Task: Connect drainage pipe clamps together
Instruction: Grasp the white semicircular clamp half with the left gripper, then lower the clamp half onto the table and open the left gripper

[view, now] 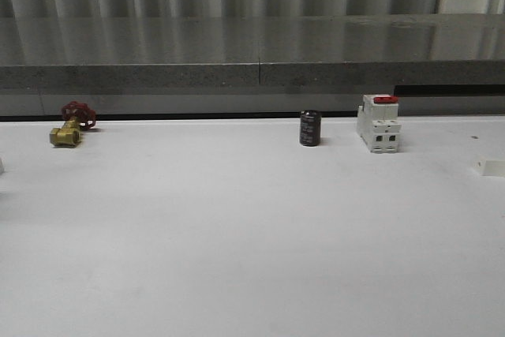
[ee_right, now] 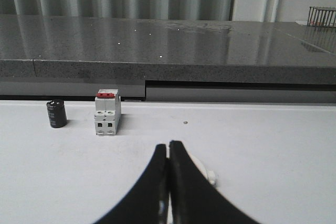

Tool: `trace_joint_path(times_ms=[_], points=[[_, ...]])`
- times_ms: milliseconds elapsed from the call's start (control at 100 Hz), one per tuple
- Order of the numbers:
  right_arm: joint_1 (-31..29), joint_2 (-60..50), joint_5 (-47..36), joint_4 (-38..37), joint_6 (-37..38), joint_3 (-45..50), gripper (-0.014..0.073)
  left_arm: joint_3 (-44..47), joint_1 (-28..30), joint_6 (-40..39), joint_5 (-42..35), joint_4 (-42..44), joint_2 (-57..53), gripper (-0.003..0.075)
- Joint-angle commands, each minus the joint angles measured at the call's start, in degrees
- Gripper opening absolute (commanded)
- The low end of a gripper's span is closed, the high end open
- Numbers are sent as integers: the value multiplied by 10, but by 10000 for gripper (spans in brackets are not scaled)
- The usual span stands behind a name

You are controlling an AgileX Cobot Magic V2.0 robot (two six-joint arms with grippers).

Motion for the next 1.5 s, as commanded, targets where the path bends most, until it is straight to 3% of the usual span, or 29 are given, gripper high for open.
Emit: trace_joint_path(times_ms=[0, 140, 240, 570, 1020, 1340, 1420, 1490], points=[[-3, -8, -48, -6, -2, -9, -67, -16, 1, -4, -17, 0, -29, 227], [-3, -8, -48, -6, -2, -9, -67, -16, 1, -4, -21, 7, -32, 82], [-3, -8, -48, -6, -2, -9, -67, -16, 0, -4, -24, 10, -46, 39], [-3, -8, -48, -6, -2, -9, -67, 28, -39, -10, -22, -29, -134, 39], [-3, -8, -48, -6, -2, -9, -67, 67, -245, -199, -86, -40, -119, 42], [-3, -8, -48, -6, -2, -9, -67, 51, -318, -205, -95, -80, -50, 44], [-3, -8, -48, -6, -2, -9, -67, 44, -320, -205, -95, -80, -50, 81], [-3, -8, -48, -6, -2, -9, -67, 35, -320, -205, -90, -80, -50, 171]])
